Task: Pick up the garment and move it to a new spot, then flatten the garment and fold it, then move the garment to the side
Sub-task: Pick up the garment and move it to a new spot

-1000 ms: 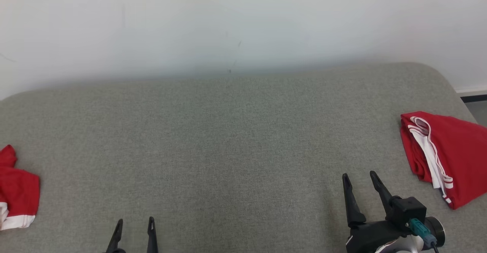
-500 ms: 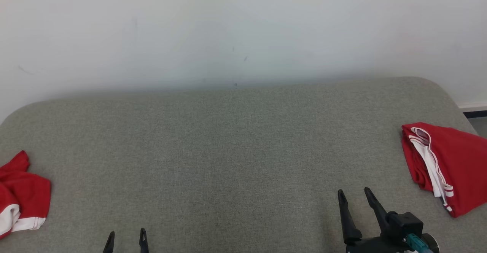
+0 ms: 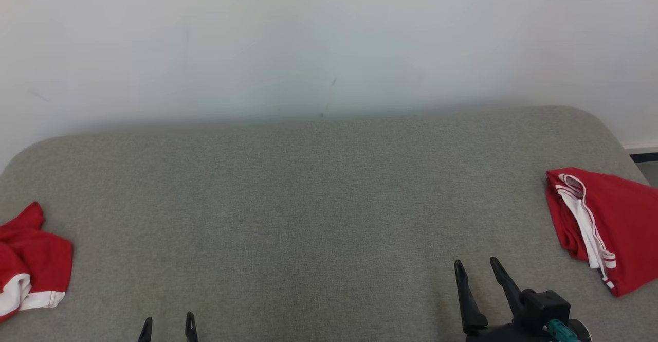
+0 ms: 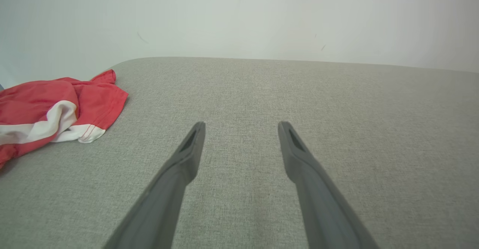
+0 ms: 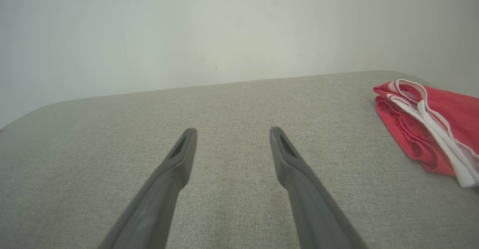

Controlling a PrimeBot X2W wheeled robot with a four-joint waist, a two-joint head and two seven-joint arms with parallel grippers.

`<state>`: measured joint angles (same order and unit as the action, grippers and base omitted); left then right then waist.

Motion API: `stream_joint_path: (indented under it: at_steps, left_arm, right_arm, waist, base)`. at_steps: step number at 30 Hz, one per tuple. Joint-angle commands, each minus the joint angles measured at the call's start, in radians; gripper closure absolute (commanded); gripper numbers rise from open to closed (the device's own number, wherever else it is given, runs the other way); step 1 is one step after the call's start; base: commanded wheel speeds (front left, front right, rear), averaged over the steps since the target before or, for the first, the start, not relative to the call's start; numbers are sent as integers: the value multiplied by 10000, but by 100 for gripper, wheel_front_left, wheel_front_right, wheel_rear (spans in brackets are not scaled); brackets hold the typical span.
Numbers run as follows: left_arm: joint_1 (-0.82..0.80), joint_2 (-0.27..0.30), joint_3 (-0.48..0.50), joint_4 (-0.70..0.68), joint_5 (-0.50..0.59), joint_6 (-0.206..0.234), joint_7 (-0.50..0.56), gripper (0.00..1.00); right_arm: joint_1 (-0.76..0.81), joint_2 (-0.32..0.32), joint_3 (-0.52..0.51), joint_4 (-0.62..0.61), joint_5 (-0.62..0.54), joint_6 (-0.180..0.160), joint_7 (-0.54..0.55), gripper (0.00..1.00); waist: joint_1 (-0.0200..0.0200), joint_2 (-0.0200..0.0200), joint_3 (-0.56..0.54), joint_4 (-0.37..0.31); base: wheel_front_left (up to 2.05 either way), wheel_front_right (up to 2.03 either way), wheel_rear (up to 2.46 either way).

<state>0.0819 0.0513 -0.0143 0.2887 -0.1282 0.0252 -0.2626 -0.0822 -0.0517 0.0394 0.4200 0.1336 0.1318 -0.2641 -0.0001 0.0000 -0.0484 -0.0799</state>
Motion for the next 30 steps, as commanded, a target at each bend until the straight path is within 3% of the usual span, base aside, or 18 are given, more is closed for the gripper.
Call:
stream_joint_path:
  at_steps: [1,7,16,30]
  left_arm:
    - [96,-11,6,-1,-76,-18,-30,0]
    - [-61,-11,12,35,-124,59,-30,0]
    - [-141,-7,27,60,-34,97,-30,0]
    - [5,-10,353,137,46,-9,-30,0]
  right_arm:
    - [31,15,15,20,51,-26,3,0]
    - [-27,13,170,75,-47,-28,4,0]
    - [-164,18,518,83,-31,-26,4,0]
    - [-371,16,816,242,29,-26,4,0]
  waist:
    - [1,0,30,35]
    - [1,0,175,344]
    - [1,0,452,1566]
    - [1,0,625,4268]
  base:
    - [0,0,0]
    - [0,0,0]
    - [0,0,0]
    - [0,0,0]
